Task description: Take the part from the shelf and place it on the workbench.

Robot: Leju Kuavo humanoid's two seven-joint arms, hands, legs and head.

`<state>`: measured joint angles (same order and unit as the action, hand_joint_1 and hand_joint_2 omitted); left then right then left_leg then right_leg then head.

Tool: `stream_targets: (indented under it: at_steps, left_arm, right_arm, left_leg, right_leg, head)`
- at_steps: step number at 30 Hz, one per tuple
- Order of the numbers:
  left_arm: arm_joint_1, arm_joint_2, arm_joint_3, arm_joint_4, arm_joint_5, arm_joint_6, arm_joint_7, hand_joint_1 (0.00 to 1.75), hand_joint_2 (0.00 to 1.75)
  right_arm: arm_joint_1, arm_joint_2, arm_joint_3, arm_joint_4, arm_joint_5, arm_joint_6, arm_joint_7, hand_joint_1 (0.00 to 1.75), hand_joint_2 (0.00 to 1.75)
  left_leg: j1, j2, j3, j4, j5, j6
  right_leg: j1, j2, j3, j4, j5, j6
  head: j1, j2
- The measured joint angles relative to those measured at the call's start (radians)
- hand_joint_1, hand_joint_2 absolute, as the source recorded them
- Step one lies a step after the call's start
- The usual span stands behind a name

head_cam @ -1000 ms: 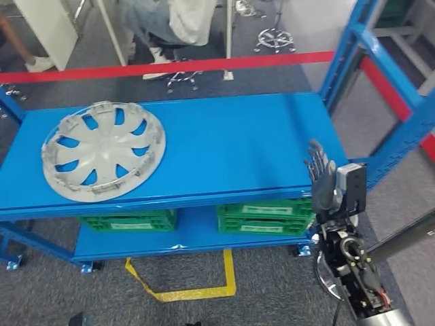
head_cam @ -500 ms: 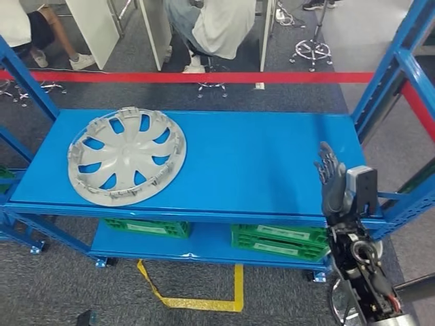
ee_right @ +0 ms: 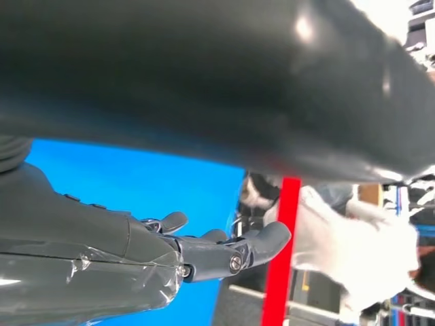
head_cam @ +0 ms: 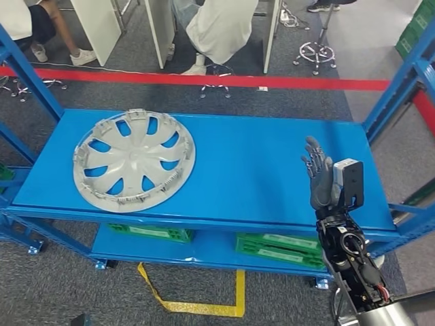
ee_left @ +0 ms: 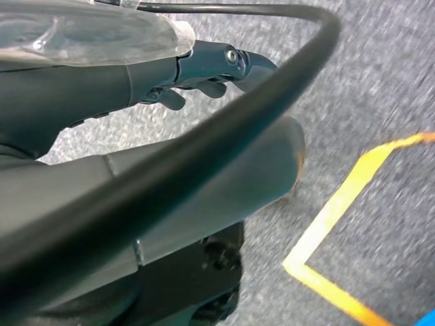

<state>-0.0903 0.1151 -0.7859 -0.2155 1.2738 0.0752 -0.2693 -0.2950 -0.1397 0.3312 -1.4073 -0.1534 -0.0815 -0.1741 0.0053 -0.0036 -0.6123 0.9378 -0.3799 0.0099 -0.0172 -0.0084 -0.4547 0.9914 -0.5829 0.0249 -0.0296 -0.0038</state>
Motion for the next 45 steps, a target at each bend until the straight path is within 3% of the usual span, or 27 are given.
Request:
stream_targets:
  at_steps: [3, 4, 5, 6, 8, 10, 14, 20, 25, 27, 29, 32, 33, 34, 35, 36, 38, 40, 42, 44, 45]
  left_arm:
    - [-0.002, 0.000, 0.000, 0.000, 0.000, 0.000, 0.000, 0.00, 0.00]
    - [-0.002, 0.000, 0.000, 0.000, 0.000, 0.000, 0.000, 0.00, 0.00]
    - [-0.002, 0.000, 0.000, 0.000, 0.001, 0.000, 0.000, 0.00, 0.00]
    - [-0.001, 0.000, 0.000, 0.000, 0.001, 0.000, 0.000, 0.00, 0.00]
    - [-0.001, -0.001, 0.000, 0.000, 0.001, 0.001, 0.000, 0.00, 0.00]
    - [-0.003, -0.002, 0.000, 0.000, 0.001, 0.001, 0.000, 0.00, 0.00]
    - [-0.001, 0.000, 0.000, 0.000, 0.002, 0.002, 0.000, 0.00, 0.00]
    - [-0.001, 0.002, 0.000, 0.000, 0.002, 0.003, 0.000, 0.00, 0.00]
    - [-0.001, 0.005, 0.000, 0.000, 0.002, 0.003, 0.000, 0.00, 0.00]
    - [-0.001, 0.006, 0.000, 0.000, 0.003, 0.003, 0.000, 0.00, 0.00]
    - [0.000, 0.006, 0.000, 0.000, 0.004, 0.003, 0.000, 0.00, 0.00]
    - [-0.001, 0.005, 0.000, 0.000, 0.010, 0.003, 0.002, 0.00, 0.00]
    - [-0.001, 0.005, 0.000, 0.000, 0.013, 0.003, 0.002, 0.00, 0.00]
    - [-0.001, 0.004, 0.000, 0.000, 0.015, 0.003, 0.003, 0.00, 0.00]
    - [0.000, 0.003, 0.000, 0.000, 0.016, 0.003, 0.003, 0.00, 0.00]
    - [0.001, 0.002, 0.000, 0.000, 0.017, 0.003, 0.003, 0.00, 0.00]
    - [0.001, 0.003, 0.000, 0.001, 0.018, 0.004, 0.004, 0.00, 0.00]
    - [-0.002, 0.004, 0.000, 0.001, 0.019, 0.006, 0.004, 0.00, 0.00]
    - [0.000, 0.004, 0.000, 0.001, 0.019, 0.007, 0.004, 0.00, 0.00]
    - [0.002, 0.003, 0.000, 0.002, 0.020, 0.007, 0.005, 0.00, 0.00]
    - [0.000, 0.002, 0.000, 0.002, 0.020, 0.008, 0.005, 0.00, 0.00]
  right_arm:
    - [0.000, -0.001, 0.004, 0.003, 0.002, 0.017, 0.004, 0.00, 0.00]
    - [0.001, -0.001, 0.005, 0.005, 0.003, 0.023, 0.006, 0.00, 0.00]
    - [0.001, -0.001, 0.007, 0.007, 0.005, 0.027, 0.008, 0.00, 0.00]
    - [0.000, -0.001, 0.009, 0.008, 0.006, 0.030, 0.008, 0.00, 0.00]
    - [-0.004, -0.001, 0.013, 0.009, 0.007, 0.033, 0.009, 0.00, 0.00]
    - [-0.007, -0.001, 0.017, 0.010, 0.007, 0.033, 0.009, 0.00, 0.00]
    - [-0.010, -0.001, 0.022, 0.014, 0.007, 0.033, 0.009, 0.00, 0.00]
    - [-0.014, -0.001, 0.027, 0.016, 0.007, 0.034, 0.009, 0.00, 0.00]
    - [-0.015, -0.001, 0.033, 0.016, 0.009, 0.035, 0.009, 0.00, 0.00]
    - [-0.017, -0.001, 0.035, 0.016, 0.011, 0.035, 0.009, 0.00, 0.00]
    - [-0.022, -0.001, 0.036, 0.017, 0.014, 0.038, 0.008, 0.00, 0.00]
    - [-0.030, -0.001, 0.041, 0.023, 0.019, 0.047, 0.008, 0.00, 0.00]
    - [-0.031, 0.000, 0.044, 0.027, 0.020, 0.050, 0.008, 0.00, 0.00]
    - [-0.031, 0.000, 0.047, 0.032, 0.021, 0.052, 0.007, 0.00, 0.00]
    - [-0.032, 0.000, 0.049, 0.036, 0.022, 0.054, 0.006, 0.00, 0.00]
    - [-0.034, 0.000, 0.050, 0.040, 0.023, 0.055, 0.004, 0.00, 0.00]
    - [-0.041, 0.000, 0.054, 0.050, 0.024, 0.057, 0.001, 0.00, 0.00]
    - [-0.045, 0.000, 0.060, 0.061, 0.025, 0.060, 0.000, 0.00, 0.00]
    - [-0.045, 0.003, 0.064, 0.067, 0.027, 0.063, -0.001, 0.00, 0.00]
    - [-0.050, 0.006, 0.066, 0.070, 0.029, 0.067, -0.002, 0.00, 0.00]
    - [-0.053, 0.007, 0.067, 0.071, 0.031, 0.068, -0.002, 0.00, 0.00]
  left_leg:
    - [0.000, -0.001, 0.014, -0.003, -0.010, 0.011]
    - [0.000, -0.003, 0.019, -0.002, -0.014, 0.011]
    - [0.000, -0.005, 0.025, -0.002, -0.019, 0.010]
    - [0.000, -0.007, 0.033, -0.001, -0.024, 0.008]
    - [-0.001, -0.011, 0.048, 0.002, -0.035, 0.002]
    - [-0.005, -0.015, 0.050, 0.008, -0.041, -0.006]
    - [-0.005, -0.017, 0.046, 0.009, -0.039, -0.001]
    - [-0.002, -0.017, 0.052, -0.002, -0.036, -0.007]
    - [-0.004, -0.017, 0.049, 0.002, -0.042, -0.004]
    - [0.000, -0.017, 0.060, -0.018, -0.036, 0.000]
    - [0.011, -0.020, 0.081, -0.051, -0.024, 0.000]
    - [0.019, -0.027, 0.093, -0.064, -0.022, -0.002]
    - [0.021, -0.032, 0.093, -0.064, -0.023, -0.004]
    - [0.025, -0.041, 0.094, -0.062, -0.026, -0.008]
    - [0.030, -0.051, 0.096, -0.058, -0.030, -0.014]
    - [0.036, -0.061, 0.097, -0.051, -0.035, -0.022]
    - [0.044, -0.082, 0.089, -0.029, -0.047, -0.044]
    - [0.046, -0.101, 0.068, -0.012, -0.048, -0.063]
    - [0.049, -0.115, 0.054, -0.009, -0.042, -0.076]
    - [0.046, -0.078, 0.033, 0.029, -0.057, -0.080]
    - [0.043, -0.049, 0.007, 0.081, -0.078, -0.079]
  right_leg:
    - [-0.001, 0.004, -0.110, 0.207, -0.085, 0.005]
    - [-0.001, 0.005, -0.140, 0.247, -0.087, 0.006]
    - [-0.002, 0.005, -0.153, 0.248, -0.066, 0.007]
    - [-0.002, 0.005, -0.145, 0.207, -0.024, 0.007]
    - [-0.002, 0.006, -0.099, 0.066, 0.070, 0.003]
    - [0.000, 0.009, -0.066, -0.018, 0.107, -0.003]
    - [0.004, 0.013, -0.061, -0.029, 0.107, -0.008]
    - [0.008, 0.013, -0.060, -0.029, 0.104, -0.018]
    - [0.004, 0.011, -0.058, -0.034, 0.105, -0.017]
    - [0.006, 0.010, -0.053, -0.042, 0.105, -0.014]
    - [0.008, 0.010, -0.062, -0.015, 0.084, -0.007]
    - [0.000, 0.010, -0.147, 0.169, -0.002, 0.011]
    - [-0.005, 0.010, -0.173, 0.219, -0.015, 0.018]
    - [-0.012, 0.010, -0.183, 0.236, -0.009, 0.026]
    - [-0.019, 0.011, -0.172, 0.209, 0.018, 0.034]
    - [-0.027, 0.015, -0.146, 0.149, 0.059, 0.043]
    - [-0.040, 0.054, -0.089, 0.027, 0.106, 0.057]
    - [-0.041, 0.083, -0.073, -0.009, 0.102, 0.049]
    - [-0.036, 0.066, -0.076, -0.002, 0.100, 0.029]
    - [-0.035, 0.044, -0.071, -0.005, 0.099, 0.013]
    - [-0.033, 0.031, -0.067, -0.007, 0.098, 0.004]
  head:
    - [0.016, 0.000]
    - [0.021, 0.000]
    - [0.026, 0.000]
    - [0.031, 0.000]
    - [0.041, 0.000]
    - [0.046, 0.000]
    - [0.032, 0.000]
    - [0.019, 0.000]
    - [0.009, 0.000]
    - [0.002, 0.000]
    - [0.005, 0.000]
    - [0.019, 0.000]
    - [0.022, 0.000]
    - [0.025, 0.000]
    - [0.028, 0.000]
    - [0.032, 0.000]
    - [0.043, 0.000]
    - [0.049, 0.000]
    - [0.042, 0.000]
    - [0.026, 0.000]
    - [0.016, 0.000]
